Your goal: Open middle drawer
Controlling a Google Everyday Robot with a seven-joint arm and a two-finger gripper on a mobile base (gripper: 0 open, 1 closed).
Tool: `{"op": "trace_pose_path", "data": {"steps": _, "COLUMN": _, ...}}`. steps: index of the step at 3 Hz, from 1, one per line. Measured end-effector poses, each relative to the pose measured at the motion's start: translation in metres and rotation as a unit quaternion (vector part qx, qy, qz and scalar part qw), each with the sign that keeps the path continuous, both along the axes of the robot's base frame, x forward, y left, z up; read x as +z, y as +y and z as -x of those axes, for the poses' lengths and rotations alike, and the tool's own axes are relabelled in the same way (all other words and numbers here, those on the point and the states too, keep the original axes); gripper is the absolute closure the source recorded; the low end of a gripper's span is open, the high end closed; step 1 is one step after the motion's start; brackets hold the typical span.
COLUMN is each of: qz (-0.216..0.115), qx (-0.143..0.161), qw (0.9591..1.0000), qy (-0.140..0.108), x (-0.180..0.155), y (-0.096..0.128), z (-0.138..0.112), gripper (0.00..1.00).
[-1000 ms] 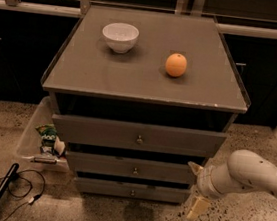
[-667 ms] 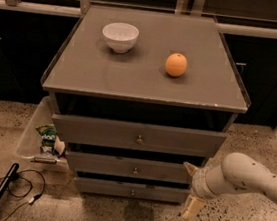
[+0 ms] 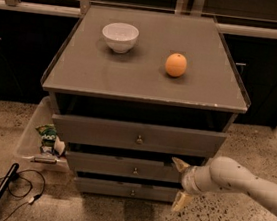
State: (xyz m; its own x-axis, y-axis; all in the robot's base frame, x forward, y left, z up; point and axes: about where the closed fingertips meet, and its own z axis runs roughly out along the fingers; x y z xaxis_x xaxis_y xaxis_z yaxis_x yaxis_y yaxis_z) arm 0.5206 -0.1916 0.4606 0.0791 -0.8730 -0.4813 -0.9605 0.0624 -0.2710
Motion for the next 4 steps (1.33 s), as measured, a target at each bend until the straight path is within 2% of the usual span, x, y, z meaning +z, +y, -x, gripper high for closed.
{"op": "trace_pose_path", "data": {"steps": 1, "qz": -0.009, "qx": 0.031, "qw": 0.9993, "qy": -0.020, "x": -0.022, "y": 0.009, "z": -0.019, "gripper": 0.00}}
{"op": "trace_pose_path", "data": {"steps": 2, "qz": -0.018, "qx": 0.054, "qw": 0.9980, "qy": -0.029, "x": -0.038, "y": 0.016, "z": -0.034, "gripper": 0.00}}
{"op": "trace_pose_path", "data": {"steps": 3, "qz": -0.027, "qx": 0.071, "qw": 0.9968, "qy": -0.026, "x": -0.054, "y": 0.017, "z": -0.055, "gripper": 0.00}}
{"op": "trace_pose_path", "data": {"steps": 4, "qz": -0.035, "qx": 0.076, "qw": 0.9962, "qy": -0.022, "x": -0.064, "y": 0.013, "z": -0.072, "gripper": 0.00}}
